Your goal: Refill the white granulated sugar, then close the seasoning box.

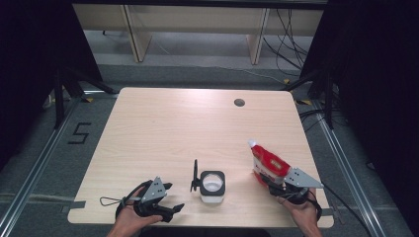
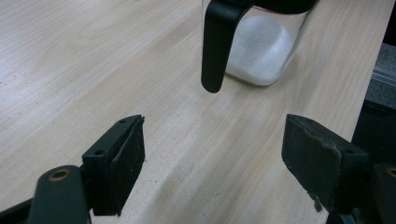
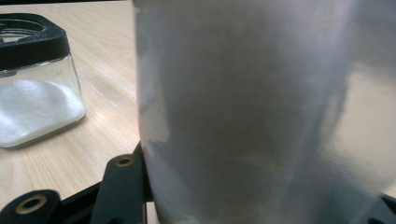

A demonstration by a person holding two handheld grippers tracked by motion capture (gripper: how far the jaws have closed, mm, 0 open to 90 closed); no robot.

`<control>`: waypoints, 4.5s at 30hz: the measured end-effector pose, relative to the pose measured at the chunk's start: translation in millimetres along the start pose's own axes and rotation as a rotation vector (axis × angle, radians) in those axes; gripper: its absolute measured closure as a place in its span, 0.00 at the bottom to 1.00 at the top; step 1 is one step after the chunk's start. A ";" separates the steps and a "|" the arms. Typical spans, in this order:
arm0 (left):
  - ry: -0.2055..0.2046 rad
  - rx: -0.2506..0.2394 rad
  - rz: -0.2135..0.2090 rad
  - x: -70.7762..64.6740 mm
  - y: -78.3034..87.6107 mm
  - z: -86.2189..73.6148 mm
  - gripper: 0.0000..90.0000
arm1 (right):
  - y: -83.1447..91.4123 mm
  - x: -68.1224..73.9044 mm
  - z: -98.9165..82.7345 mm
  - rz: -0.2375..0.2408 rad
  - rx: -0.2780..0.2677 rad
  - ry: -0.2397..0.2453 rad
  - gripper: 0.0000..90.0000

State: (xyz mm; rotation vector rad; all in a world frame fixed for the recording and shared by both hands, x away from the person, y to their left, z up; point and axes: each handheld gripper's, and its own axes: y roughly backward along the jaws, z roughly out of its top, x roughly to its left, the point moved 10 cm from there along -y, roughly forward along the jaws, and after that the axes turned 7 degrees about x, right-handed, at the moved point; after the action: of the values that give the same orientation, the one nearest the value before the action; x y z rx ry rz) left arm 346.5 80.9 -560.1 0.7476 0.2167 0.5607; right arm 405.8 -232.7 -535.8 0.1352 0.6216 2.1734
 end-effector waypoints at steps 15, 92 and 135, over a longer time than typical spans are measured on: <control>0.014 -0.015 -0.001 -0.5 -0.5 1.2 0.23 | 7.1 0.3 -3.8 0.010 0.003 -0.116 0.52; 0.028 0.011 0.003 0.4 1.3 -1.7 0.23 | 75.7 11.4 -34.1 -0.166 0.129 -0.183 0.26; 0.035 -0.029 -0.003 5.2 4.3 4.9 0.23 | 78.3 27.1 -44.6 -0.120 0.186 -0.152 0.23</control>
State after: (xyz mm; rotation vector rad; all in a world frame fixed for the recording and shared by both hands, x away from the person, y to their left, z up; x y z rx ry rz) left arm 351.0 83.5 -553.6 0.7094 0.2412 0.5735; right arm 319.3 -269.6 -540.4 0.3501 0.7253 1.9669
